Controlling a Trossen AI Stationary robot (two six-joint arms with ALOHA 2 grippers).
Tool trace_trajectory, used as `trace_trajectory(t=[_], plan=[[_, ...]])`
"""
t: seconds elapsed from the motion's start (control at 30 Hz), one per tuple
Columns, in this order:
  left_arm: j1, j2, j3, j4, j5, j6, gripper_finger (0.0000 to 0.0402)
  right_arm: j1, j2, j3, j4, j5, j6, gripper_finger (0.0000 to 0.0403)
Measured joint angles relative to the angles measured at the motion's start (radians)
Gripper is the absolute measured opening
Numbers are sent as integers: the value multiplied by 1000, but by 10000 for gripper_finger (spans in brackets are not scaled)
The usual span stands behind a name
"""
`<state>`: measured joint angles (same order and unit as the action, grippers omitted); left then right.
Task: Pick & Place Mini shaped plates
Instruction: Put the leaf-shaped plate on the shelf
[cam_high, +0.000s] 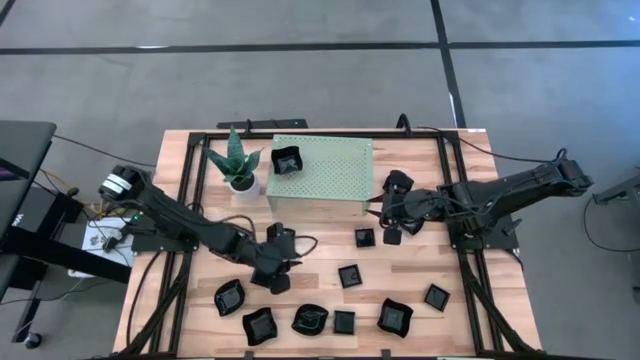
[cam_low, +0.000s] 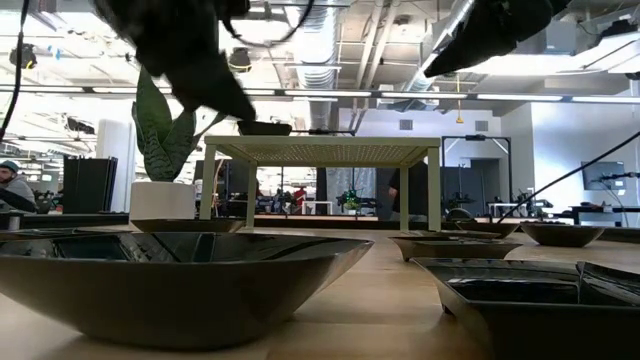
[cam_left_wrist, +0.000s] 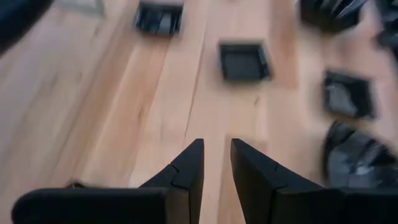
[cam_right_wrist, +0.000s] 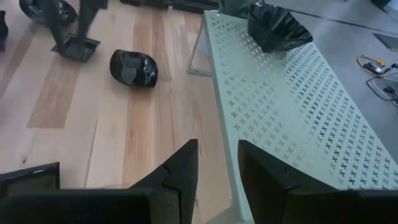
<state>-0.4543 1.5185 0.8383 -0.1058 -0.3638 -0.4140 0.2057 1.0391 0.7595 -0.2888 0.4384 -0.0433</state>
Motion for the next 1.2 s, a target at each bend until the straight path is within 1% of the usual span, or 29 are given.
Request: trace_trajectory(t=[0.1, 0.27, 0.37, 0.6, 0.8, 1.0, 1.2], plan=[[-5, 49, 0, -61, -5, -46, 81, 2, 25, 2, 43, -20, -16, 108], [-4, 112, -1, -202, -91, -157, 81, 2, 81, 0, 77, -51, -91, 108], [-7, 136, -1, -196, -91, -194, 81, -1, 122, 0, 116, -53, -140, 108], [-10, 147, 0, -194, -93, -197, 81, -16, 181, 0, 179, -53, -201, 108], [-10, 147, 0, -203, -107, -198, 81, -27, 178, 0, 201, -62, -195, 108], [-16, 147, 0, -205, -107, -197, 81, -26, 177, 0, 229, -138, -197, 108], [-16, 147, -23, -210, -107, -205, 81, -26, 177, 0, 230, -147, -202, 108]])
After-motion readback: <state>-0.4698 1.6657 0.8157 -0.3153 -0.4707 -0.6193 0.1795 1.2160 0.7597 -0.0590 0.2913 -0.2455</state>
